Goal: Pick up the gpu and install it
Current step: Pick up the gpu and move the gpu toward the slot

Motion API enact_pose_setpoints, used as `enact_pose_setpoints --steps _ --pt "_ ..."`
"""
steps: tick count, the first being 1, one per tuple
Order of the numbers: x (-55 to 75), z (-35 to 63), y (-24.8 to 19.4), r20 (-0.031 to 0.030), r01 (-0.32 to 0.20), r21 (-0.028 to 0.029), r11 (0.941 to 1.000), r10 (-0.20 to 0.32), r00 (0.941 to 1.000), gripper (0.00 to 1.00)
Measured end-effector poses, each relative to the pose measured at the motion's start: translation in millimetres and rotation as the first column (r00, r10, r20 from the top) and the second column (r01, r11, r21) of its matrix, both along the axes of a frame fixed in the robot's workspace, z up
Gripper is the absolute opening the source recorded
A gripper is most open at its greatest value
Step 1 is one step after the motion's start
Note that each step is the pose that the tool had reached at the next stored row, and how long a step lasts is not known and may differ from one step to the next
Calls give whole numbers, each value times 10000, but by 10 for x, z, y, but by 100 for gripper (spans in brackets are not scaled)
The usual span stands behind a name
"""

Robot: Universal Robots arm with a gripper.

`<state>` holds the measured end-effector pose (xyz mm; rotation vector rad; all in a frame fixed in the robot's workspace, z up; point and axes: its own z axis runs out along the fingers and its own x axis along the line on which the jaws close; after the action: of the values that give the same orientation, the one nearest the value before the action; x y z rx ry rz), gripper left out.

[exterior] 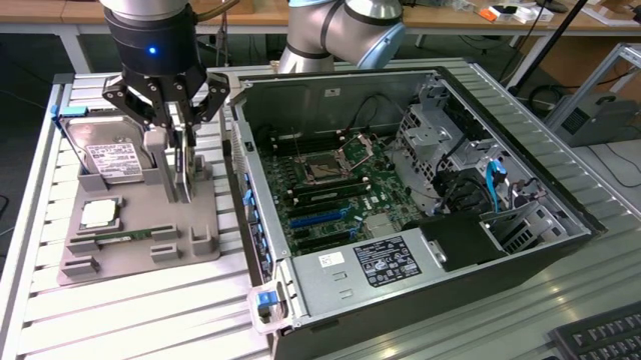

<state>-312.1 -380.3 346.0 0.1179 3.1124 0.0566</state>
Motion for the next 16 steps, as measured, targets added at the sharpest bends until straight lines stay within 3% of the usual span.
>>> enact_pose_setpoints --steps 16 --pt "0 61 0 0 0 0 10000 0 10000 27"
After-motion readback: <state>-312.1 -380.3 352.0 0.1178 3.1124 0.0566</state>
